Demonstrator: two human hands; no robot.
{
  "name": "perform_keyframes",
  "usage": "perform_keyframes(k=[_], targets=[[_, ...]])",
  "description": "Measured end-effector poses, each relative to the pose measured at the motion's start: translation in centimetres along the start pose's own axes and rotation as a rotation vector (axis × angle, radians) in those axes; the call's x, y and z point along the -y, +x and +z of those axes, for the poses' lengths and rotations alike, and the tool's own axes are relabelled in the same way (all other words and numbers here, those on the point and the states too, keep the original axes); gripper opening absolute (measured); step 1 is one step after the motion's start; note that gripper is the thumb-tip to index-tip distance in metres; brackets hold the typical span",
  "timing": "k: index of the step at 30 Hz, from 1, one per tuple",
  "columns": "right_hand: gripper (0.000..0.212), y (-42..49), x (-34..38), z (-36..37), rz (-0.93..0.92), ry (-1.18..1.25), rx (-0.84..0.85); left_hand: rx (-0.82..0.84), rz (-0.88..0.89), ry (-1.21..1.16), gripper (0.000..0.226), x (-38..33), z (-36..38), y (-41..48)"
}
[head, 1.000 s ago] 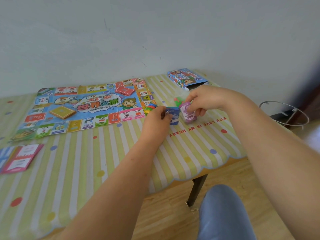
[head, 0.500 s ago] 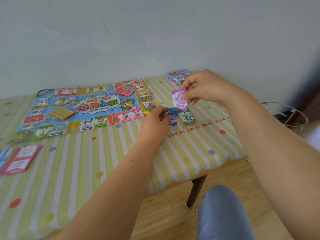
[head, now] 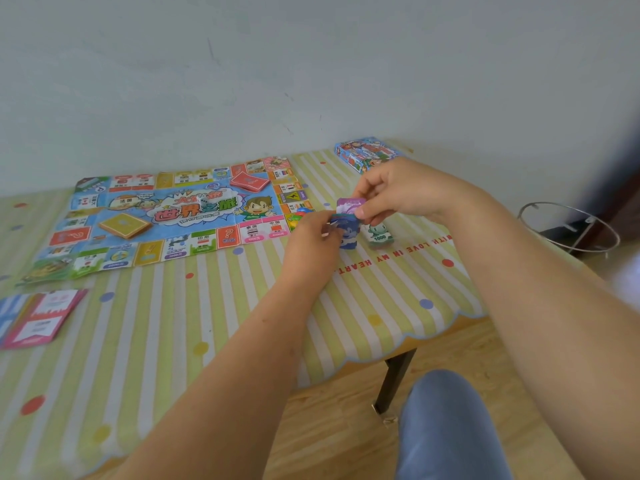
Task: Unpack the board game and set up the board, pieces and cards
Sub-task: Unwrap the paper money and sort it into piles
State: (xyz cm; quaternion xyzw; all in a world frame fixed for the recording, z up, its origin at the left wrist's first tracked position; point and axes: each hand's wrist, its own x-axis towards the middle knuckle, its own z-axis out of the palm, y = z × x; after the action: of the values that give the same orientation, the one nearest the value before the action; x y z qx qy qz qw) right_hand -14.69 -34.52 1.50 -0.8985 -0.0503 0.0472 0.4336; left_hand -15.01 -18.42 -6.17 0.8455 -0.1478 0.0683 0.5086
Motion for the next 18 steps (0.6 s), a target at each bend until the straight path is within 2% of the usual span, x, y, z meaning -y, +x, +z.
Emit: perform_keyframes(k=[6, 13, 18], targets=[[0.014, -0.4, 0.2, -0.3, -0.011, 0.082, -0.037, -0.008, -0.015, -0.002, 0.019, -0.1, 0.0, -0.2], [0.008, 0.0, -0.1, 0.5, 0.004, 0.079, -0.016, 0.004, 0.002, -0.035, 0.027, -0.3, -0.2, -0.3], [0.012, 0.1, -0.3, 0.9, 0.024, 0.077, -0.019, 0.016, 0.002, -0.052, 0.027, -0.3, -0.1, -0.3]])
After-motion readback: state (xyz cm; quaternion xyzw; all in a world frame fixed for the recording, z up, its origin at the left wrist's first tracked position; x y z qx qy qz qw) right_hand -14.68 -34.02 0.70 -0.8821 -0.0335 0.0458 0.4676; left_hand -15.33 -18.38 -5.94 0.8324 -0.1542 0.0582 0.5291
